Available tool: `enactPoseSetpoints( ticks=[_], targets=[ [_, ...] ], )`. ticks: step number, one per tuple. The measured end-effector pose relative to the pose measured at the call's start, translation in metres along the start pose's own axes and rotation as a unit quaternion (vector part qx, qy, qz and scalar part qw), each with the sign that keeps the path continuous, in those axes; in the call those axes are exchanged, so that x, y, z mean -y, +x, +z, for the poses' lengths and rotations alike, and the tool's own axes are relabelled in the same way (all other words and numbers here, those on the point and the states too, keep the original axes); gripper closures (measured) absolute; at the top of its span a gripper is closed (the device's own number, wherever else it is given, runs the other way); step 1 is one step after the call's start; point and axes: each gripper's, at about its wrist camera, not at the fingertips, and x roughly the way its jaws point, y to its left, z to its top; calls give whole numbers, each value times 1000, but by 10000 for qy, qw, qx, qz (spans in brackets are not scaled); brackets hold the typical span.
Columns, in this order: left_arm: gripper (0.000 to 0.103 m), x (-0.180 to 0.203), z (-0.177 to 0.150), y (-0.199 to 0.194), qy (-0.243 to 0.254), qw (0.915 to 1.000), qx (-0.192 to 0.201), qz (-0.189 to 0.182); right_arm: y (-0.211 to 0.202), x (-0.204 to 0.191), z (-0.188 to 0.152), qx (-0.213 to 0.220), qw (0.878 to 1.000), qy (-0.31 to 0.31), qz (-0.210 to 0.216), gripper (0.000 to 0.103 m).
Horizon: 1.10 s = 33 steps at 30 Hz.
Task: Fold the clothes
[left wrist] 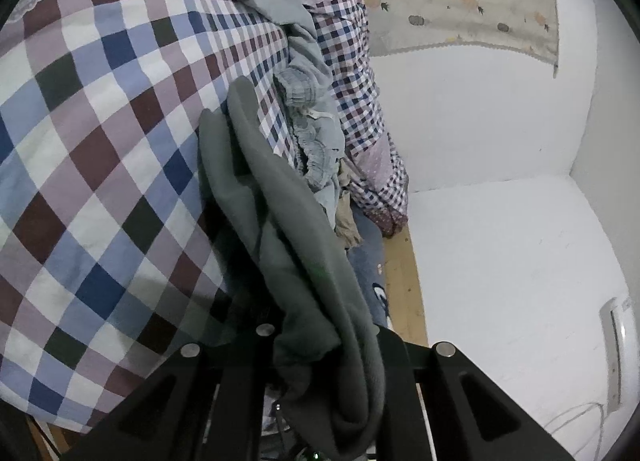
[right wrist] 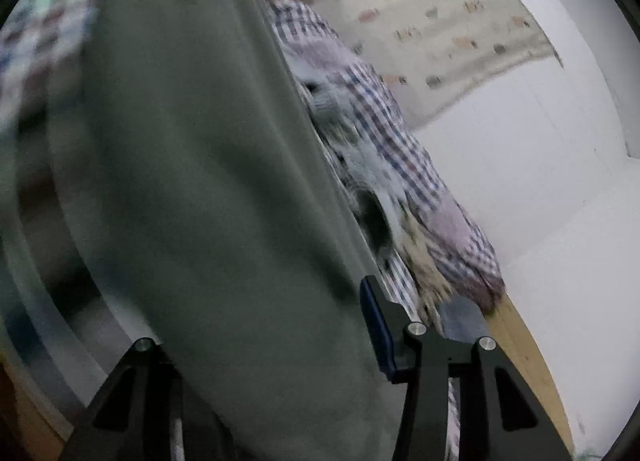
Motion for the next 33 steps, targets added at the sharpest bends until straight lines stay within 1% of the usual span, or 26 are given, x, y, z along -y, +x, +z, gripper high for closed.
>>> enactPoseSetpoints(
  ticks=[2, 5, 8, 10, 12, 16, 18, 20, 22, 24, 25, 28, 33],
  targets=[
    [94, 0, 2, 1, -30, 10000, 5, -15, 4, 16, -26, -285, 9995, 7, -104, 53],
    [94, 0, 2, 2, -37, 10000, 12, 22, 13, 39, -67, -798, 9967, 70, -150, 53],
    [94, 0, 2, 2, -42, 10000, 19, 64, 14, 60, -93, -1028, 9942, 168, -267, 53],
    [94, 0, 2, 2, -45, 9999, 24, 91, 10, 66, -102, -1040, 9940, 142, -306, 53],
    [94, -1, 2, 3, -28, 9998, 34, 186, 9, 67, -107, -999, 9945, 69, -304, 54],
    [94, -8, 2, 3, -58, 9991, 60, 410, 11, 61, -109, -862, 9953, -283, -334, 63],
    [94, -10, 2, 3, -60, 9987, 69, 500, 15, 58, -108, -765, 9956, -438, -334, 65],
    [94, -12, 1, 1, -47, 9982, 85, 586, 23, 56, -106, -706, 9958, -520, -277, 75],
    [94, -12, 0, 0, -18, 9977, 112, 671, 19, 52, -105, -678, 9960, -558, -168, 89],
    [94, -12, -2, -3, 13, 9971, 136, 750, 15, 48, -105, -651, 9961, -596, -59, 94],
    [94, -11, -4, -6, 38, 9970, 144, 758, 14, 48, -105, -638, 9963, -575, -3, 95],
    [94, -6, -10, -14, 137, 9971, 166, 731, -1, 63, -101, -554, 9982, -186, 94, 96],
    [94, 21, -36, -51, 424, 9977, 270, 463, -43, 98, -90, -366, 9983, 409, 189, 97]
  ],
)
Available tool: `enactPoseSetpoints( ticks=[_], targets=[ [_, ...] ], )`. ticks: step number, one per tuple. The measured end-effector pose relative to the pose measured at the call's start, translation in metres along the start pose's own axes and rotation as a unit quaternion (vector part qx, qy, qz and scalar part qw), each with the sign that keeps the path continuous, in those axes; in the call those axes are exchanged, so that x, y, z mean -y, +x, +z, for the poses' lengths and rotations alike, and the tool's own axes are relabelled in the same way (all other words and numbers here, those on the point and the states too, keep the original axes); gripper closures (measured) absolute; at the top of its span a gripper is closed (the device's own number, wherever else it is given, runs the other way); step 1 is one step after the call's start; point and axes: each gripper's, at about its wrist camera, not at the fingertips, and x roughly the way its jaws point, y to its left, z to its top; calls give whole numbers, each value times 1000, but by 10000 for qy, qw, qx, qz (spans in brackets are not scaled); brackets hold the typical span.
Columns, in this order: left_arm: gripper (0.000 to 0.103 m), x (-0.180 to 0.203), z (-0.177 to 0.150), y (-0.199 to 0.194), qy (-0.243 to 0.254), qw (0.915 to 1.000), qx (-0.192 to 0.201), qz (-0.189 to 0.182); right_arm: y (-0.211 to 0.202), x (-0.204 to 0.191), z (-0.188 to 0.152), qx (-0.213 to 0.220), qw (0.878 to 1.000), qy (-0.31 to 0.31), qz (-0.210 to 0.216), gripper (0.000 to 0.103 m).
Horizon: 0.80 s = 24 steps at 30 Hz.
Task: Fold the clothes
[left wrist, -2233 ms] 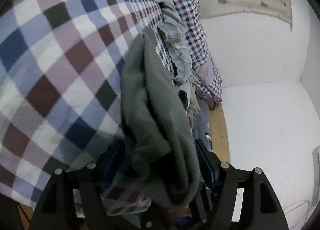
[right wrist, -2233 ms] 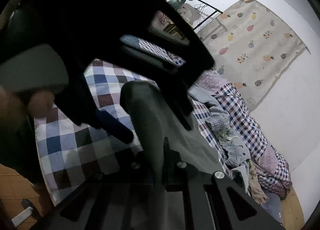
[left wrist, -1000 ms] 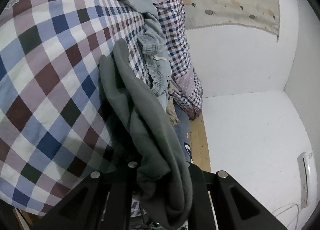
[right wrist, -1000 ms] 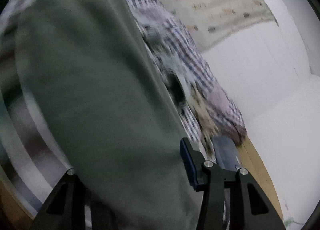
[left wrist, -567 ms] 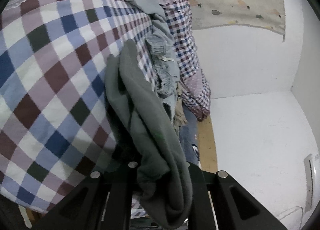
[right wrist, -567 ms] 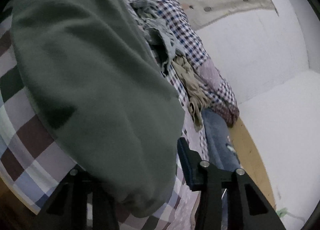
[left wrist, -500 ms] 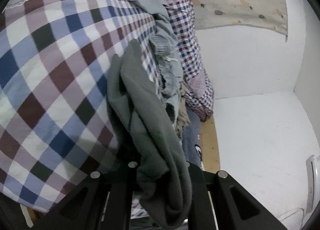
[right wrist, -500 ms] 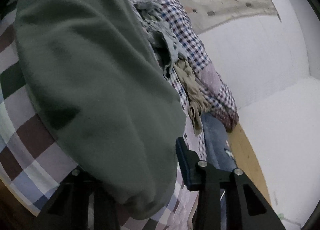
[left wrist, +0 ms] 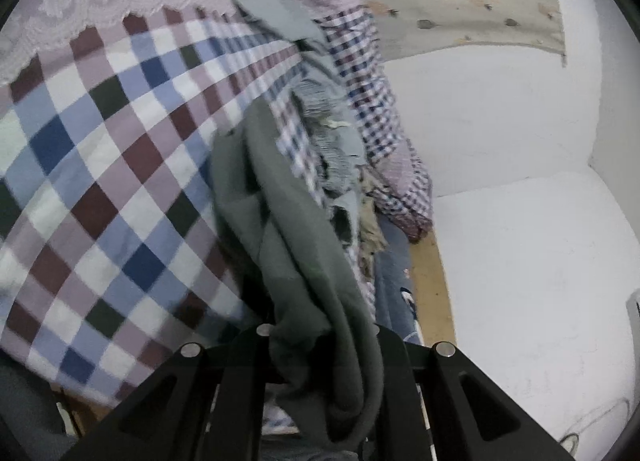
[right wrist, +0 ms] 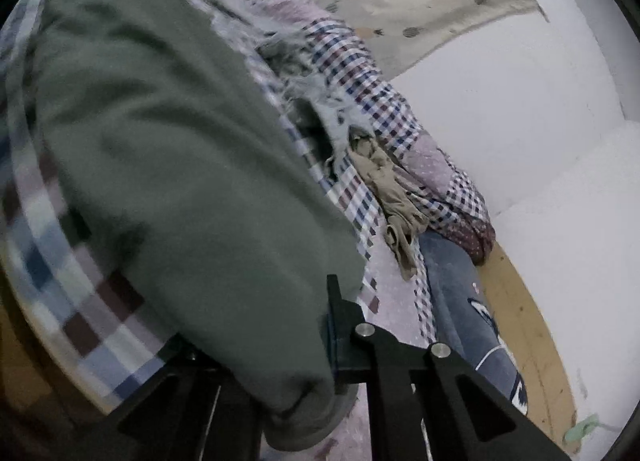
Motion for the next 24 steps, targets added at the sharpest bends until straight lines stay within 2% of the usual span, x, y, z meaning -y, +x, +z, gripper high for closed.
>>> enactPoseSetpoints(
  ticks=[5, 11, 14, 17, 21, 24],
  targets=[
    [94, 33, -22, -43, 14, 9993, 81, -375, -46, 41, 8, 12, 9993, 342, 150, 97],
    [94, 103, -28, -93, 368, 9941, 266, -989, -113, 106, 26, 172, 9961, 820, 277, 97],
    [93, 128, -20, -92, 645, 9937, 145, -909, -139, 135, 37, 258, 9938, 1040, 302, 96],
    [93, 129, -11, -78, 765, 9950, 70, -642, -145, 154, 46, 293, 9916, 1225, 299, 96],
    [93, 98, 4, -47, 408, 9990, -53, -187, -113, 153, 50, 31, 9889, 1346, 634, 96],
    [93, 70, 16, -20, 111, 9998, -110, 150, -75, 141, 49, -270, 9850, 1384, 996, 96]
  ],
)
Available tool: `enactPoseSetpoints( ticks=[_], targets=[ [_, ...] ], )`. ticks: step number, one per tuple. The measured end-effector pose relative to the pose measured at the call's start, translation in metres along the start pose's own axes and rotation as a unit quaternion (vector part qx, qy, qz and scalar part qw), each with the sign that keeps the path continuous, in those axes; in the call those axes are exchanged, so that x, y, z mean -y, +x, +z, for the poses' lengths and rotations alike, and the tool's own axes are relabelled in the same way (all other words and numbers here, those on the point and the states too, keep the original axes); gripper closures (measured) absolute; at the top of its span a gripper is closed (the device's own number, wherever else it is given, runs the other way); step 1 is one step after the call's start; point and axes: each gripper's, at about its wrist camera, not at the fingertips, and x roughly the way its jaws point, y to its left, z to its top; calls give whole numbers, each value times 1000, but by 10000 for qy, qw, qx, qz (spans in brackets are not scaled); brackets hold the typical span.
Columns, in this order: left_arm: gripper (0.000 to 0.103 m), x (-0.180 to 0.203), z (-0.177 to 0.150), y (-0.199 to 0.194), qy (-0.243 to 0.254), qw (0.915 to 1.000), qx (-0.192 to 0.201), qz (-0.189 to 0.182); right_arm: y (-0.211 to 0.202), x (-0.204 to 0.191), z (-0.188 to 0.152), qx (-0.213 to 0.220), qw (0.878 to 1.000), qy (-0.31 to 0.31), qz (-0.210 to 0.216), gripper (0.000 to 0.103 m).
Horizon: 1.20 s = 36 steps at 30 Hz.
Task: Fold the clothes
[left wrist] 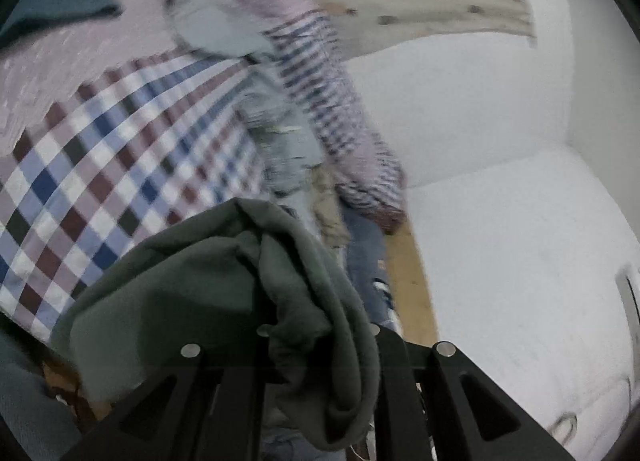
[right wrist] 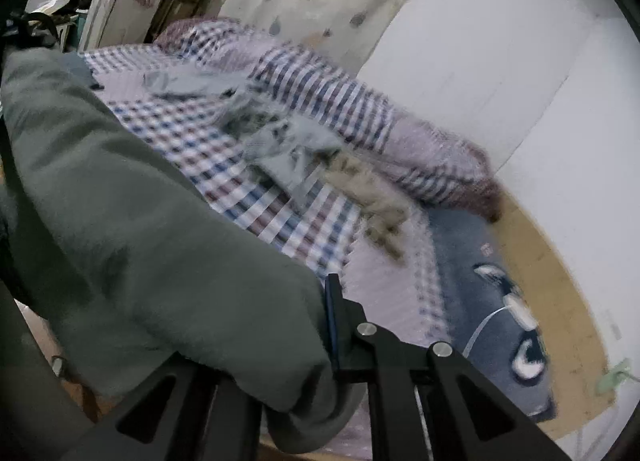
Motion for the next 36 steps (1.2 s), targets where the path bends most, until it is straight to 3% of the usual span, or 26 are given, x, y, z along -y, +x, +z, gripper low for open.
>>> enactPoseSetpoints(
  ticks=[4, 10, 14, 16, 18, 20, 21, 23, 25, 28, 32, 36],
  targets=[
    [93, -27, 22, 39, -320, 9988, -74, 351, 57, -6, 3, -388, 9988, 28, 304, 96],
    [91, -33, 70, 88, -485, 9956, -243, 765, 125, 7, 21, -752, 9947, 145, 682, 95],
    [72, -39, 104, 114, -651, 9923, -301, 1007, 171, 28, 35, -1071, 9859, 418, 1213, 87],
    [62, -44, 125, 121, -704, 9917, -164, 1066, 198, 40, 40, -1241, 9799, 637, 1427, 69],
    [58, -45, 140, 117, -654, 9924, 178, 1030, 229, 55, 43, -1425, 9734, 923, 1538, 56],
    [44, -45, 149, 109, -515, 9922, 488, 1020, 254, 74, 43, -1470, 9719, 1321, 1281, 54],
    [38, -44, 150, 103, -389, 9920, 605, 1042, 259, 84, 42, -1420, 9736, 1546, 895, 53],
    [34, -43, 149, 92, -170, 9911, 772, 1073, 263, 105, 38, -1279, 9677, 2122, 459, 53],
    [34, -47, 142, 81, 5, 9909, 778, 1096, 253, 122, 25, -1033, 9516, 2820, 661, 50],
    [34, -54, 125, 70, 295, 9895, 734, 1212, 232, 126, -1, -835, 9363, 3307, 840, 48],
    [32, -60, 87, 49, 705, 9829, 690, 1553, 205, 111, -43, -751, 9136, 3821, 1172, 48],
    [32, -80, 53, 31, 664, 9782, 442, 1917, 179, 79, -90, -564, 8864, 4414, 1275, 47]
  ],
)
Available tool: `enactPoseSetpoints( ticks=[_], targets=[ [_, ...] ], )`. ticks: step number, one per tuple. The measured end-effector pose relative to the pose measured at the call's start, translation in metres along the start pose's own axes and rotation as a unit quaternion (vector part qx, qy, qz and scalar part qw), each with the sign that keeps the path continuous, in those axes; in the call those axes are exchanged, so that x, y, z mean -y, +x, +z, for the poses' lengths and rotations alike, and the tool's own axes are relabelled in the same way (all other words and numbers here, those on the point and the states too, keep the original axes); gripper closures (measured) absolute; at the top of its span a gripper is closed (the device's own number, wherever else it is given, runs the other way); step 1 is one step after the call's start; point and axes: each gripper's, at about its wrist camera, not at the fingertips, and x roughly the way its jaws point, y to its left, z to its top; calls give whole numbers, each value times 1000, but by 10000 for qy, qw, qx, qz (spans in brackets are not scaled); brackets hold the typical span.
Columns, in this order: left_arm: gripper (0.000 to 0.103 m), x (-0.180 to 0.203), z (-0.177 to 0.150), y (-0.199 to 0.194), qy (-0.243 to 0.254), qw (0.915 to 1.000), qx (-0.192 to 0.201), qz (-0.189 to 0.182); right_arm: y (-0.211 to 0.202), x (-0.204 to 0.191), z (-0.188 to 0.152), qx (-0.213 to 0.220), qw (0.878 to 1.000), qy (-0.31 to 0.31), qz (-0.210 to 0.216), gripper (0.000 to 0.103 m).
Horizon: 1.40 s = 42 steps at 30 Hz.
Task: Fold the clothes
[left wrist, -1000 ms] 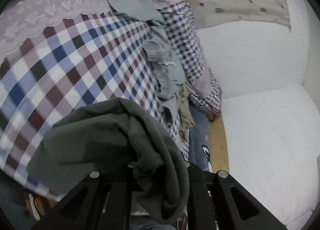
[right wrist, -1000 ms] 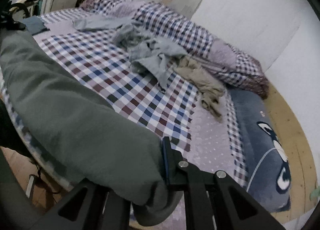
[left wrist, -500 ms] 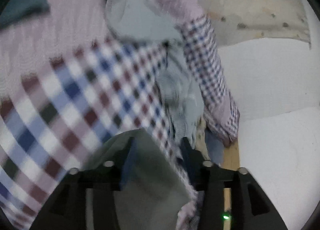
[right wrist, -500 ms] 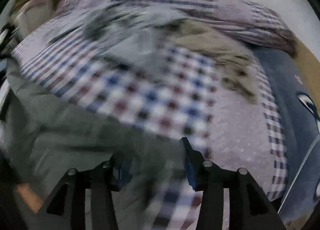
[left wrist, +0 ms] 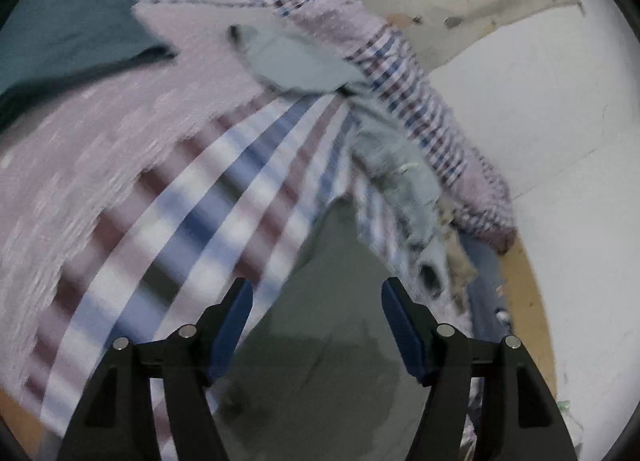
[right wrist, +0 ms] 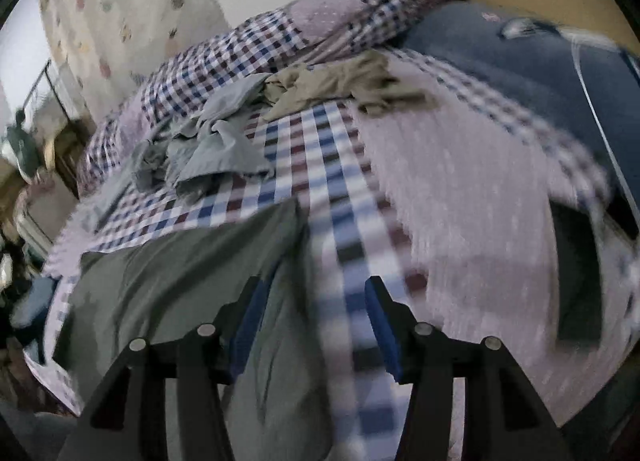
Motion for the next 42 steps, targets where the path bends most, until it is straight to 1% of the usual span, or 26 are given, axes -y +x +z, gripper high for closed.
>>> enactPoseSetpoints(
  ticks=[1, 3, 4, 6, 8, 11, 16, 18, 21, 25, 27, 29, 30, 32, 33, 34, 35, 36, 39, 41, 42],
  targets=[
    [32, -6, -9, -2, -26, 9999, -100, 84, -2, 2, -13, 43, 9999, 102, -6, 47],
    [32, -14, -21, -7, -54, 9994, -193, 278, 2, -5, -32, -43, 9998, 168, -80, 47],
    [32, -17, -26, -9, -41, 9991, -210, 369, 5, -13, -34, -114, 9999, 46, -67, 47],
    [32, -21, -36, -13, -17, 9986, -214, 488, 1, -32, -34, -20, 9994, -340, -40, 47],
    [32, -28, -48, -16, -53, 9982, -253, 547, -5, -52, -38, 168, 9971, -745, -17, 47],
    [32, -39, -64, -19, -178, 9971, -381, 638, -4, -72, -47, 196, 9940, -1072, 94, 44],
    [32, -52, -87, -17, -426, 9947, -648, 671, -5, -97, -54, 205, 9898, -1356, 391, 44],
    [32, -60, -98, -15, -708, 9923, -750, 689, -7, -109, -56, 225, 9874, -1466, 546, 44],
    [32, -63, -109, -13, -839, 9907, -796, 719, -6, -126, -62, 206, 9832, -1673, 696, 43],
    [32, -58, -117, -7, -817, 9909, -820, 683, -4, -154, -78, 141, 9730, -2122, 896, 43],
    [32, -56, -120, -4, -899, 9914, -843, 439, -3, -166, -85, 106, 9675, -2322, 997, 43],
    [32, -56, -121, -6, -971, 9917, -784, 310, -2, -179, -94, 78, 9609, -2536, 1114, 43],
    [32, -58, -120, -8, -1051, 9916, -730, 181, -2, -186, -98, 68, 9572, -2644, 1173, 43],
    [32, -61, -117, -17, -1190, 9913, -541, -125, -2, -202, -110, 55, 9472, -2935, 1291, 43],
    [32, -62, -115, -23, -1232, 9912, -390, -286, -3, -212, -117, 64, 9404, -3125, 1344, 43],
    [32, -62, -114, -29, -1238, 9912, -275, -372, -4, -221, -124, 77, 9331, -3312, 1401, 43],
    [32, -62, -113, -33, -1236, 9911, -187, -453, -5, -231, -132, 110, 9244, -3517, 1474, 43],
    [32, -63, -113, -37, -1250, 9906, -141, -537, -7, -243, -143, 156, 9131, -3767, 1553, 43],
    [32, -66, -114, -36, -1290, 9900, -201, -535, -9, -269, -174, 221, 8826, -4372, 1715, 43],
    [33, -67, -116, -35, -1266, 9905, -288, -463, -7, -286, -199, 224, 8581, -4816, 1767, 43],
    [36, -68, -117, -33, -1220, 9912, -341, -383, -6, -293, -213, 215, 8443, -5041, 1806, 43]
  ],
)
